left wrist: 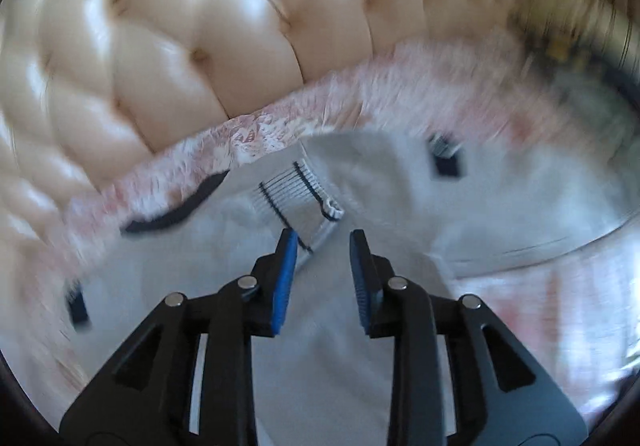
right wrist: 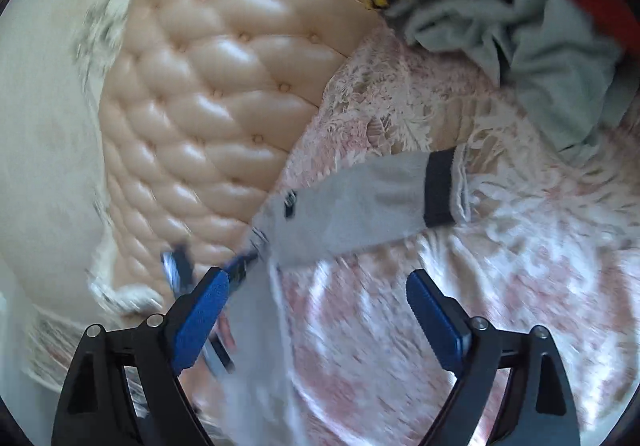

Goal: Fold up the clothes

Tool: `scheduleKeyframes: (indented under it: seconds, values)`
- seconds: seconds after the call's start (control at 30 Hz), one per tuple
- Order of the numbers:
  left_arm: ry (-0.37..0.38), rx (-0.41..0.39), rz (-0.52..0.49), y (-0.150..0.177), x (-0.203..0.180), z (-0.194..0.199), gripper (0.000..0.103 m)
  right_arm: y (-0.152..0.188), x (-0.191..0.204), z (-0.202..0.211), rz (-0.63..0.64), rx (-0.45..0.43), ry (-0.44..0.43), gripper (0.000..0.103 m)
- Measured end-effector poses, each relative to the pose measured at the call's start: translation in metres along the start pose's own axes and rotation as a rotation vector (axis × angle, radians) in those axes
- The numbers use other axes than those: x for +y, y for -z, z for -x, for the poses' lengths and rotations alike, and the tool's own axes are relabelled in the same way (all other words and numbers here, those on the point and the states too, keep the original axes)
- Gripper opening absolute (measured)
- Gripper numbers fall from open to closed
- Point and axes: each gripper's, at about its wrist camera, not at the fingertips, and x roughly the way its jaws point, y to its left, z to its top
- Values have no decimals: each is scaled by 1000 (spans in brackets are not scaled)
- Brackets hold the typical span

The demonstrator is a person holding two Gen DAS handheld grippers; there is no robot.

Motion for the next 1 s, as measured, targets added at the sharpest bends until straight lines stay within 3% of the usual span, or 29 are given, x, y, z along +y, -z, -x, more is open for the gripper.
scheduleKeyframes:
  seconds: [0.07,0.13,0.23,0.47,0.73,0.8,0.83,0.87,0.9,0.97,1.0]
  values:
    - [94,-43,148,17,24,35,37,-15,-7,-4,-36,-7,21,92]
    - [142,-97,263,46,47,72,40,-27,-10,-8,-46,-1,83,92]
    - [157,-127,336,92,63,110,40,-33,-15,-11,-31,6,162,92]
    - [181,-129,516,178,95,157,40,-38,-26,-27,-13,31,203,92]
    - [349,-166,770,282,151,193,40,-47,-21,-43,44,56,201,89]
    - [379,-193,819,305,162,201,40,-48,-21,-47,61,66,213,81]
    - [358,-188,829,319,167,204,40,-48,-21,-49,69,71,223,78]
    - [345,-188,846,328,171,207,40,-48,-21,-51,78,76,232,64]
    - [341,-191,854,336,173,208,40,-49,-20,-52,91,82,235,40]
    - [333,-197,872,353,177,211,40,-49,-18,-54,107,90,238,16]
    - [334,-195,880,357,178,210,40,-49,-17,-54,114,95,240,13]
